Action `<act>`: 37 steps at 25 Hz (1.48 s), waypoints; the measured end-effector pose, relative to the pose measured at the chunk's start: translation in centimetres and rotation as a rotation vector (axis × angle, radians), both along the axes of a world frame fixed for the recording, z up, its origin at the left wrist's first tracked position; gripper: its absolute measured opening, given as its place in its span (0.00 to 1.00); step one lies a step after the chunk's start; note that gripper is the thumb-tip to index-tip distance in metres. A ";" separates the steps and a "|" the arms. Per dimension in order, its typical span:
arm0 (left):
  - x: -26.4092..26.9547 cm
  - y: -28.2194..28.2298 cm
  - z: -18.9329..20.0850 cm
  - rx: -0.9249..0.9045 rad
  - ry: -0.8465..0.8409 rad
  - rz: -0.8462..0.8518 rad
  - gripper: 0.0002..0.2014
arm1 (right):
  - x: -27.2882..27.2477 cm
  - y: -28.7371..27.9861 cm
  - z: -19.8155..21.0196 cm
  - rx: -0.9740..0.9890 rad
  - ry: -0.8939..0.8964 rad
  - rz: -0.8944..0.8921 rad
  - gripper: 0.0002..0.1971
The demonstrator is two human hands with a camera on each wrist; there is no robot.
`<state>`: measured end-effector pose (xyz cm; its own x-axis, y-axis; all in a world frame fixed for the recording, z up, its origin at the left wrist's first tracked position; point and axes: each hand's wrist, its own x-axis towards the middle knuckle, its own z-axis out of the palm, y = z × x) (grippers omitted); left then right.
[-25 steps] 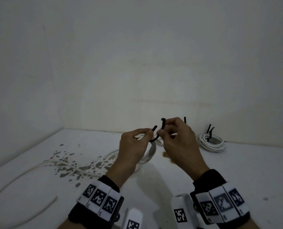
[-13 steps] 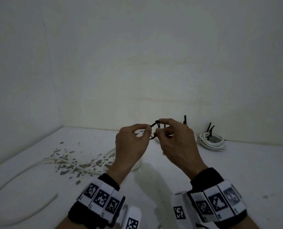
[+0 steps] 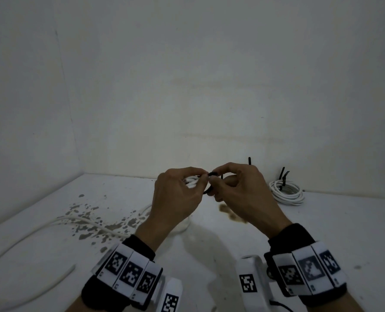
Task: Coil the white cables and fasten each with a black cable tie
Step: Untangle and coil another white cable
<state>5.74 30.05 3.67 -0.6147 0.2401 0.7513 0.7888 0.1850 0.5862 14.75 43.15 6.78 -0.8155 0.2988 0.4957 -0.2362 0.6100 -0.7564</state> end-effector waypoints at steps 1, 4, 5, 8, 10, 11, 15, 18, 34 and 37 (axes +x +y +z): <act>0.0 -0.1 0.2 -0.023 -0.006 -0.037 0.07 | 0.2 0.1 0.0 -0.049 0.000 0.041 0.04; 0.1 -0.9 1.2 -0.054 -0.110 -0.232 0.05 | 0.8 0.3 0.2 -0.237 0.033 0.174 0.07; 0.1 -1.0 1.4 -0.047 -0.146 -0.275 0.05 | 0.8 0.3 0.2 -0.226 0.062 0.163 0.08; 0.0 -0.5 0.9 -0.034 -0.162 -0.215 0.06 | 0.0 0.7 -0.5 0.238 0.142 -0.083 0.15; -0.1 0.0 0.4 0.006 -0.177 -0.136 0.06 | 0.0 0.8 -0.7 0.527 0.079 -0.160 0.14; -0.4 0.1 0.3 0.037 -0.190 -0.118 0.07 | 0.1 0.9 -1.0 0.621 0.019 -0.169 0.13; -1.0 0.2 -0.2 0.038 -0.108 -0.034 0.08 | 1.1 -0.1 -1.7 0.774 -0.047 -0.080 0.09; -1.0 0.3 -1.2 0.037 -0.031 0.001 0.07 | 1.6 -0.7 -1.6 0.804 -0.055 0.023 0.11; 0.5 -0.9 -0.7 0.244 -0.249 -0.201 0.10 | 6.1 -4.1 0.7 0.289 -0.277 0.313 0.19; 0.8 -1.7 -1.1 0.227 -0.468 -0.273 0.11 | 6.4 -3.2 1.8 0.149 -0.308 0.309 0.20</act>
<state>6.54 28.39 2.54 -0.8319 0.3012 0.4660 0.4380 -0.1590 0.8848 21.11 40.00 8.61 -0.9711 -0.0379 0.2357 -0.2024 0.6538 -0.7291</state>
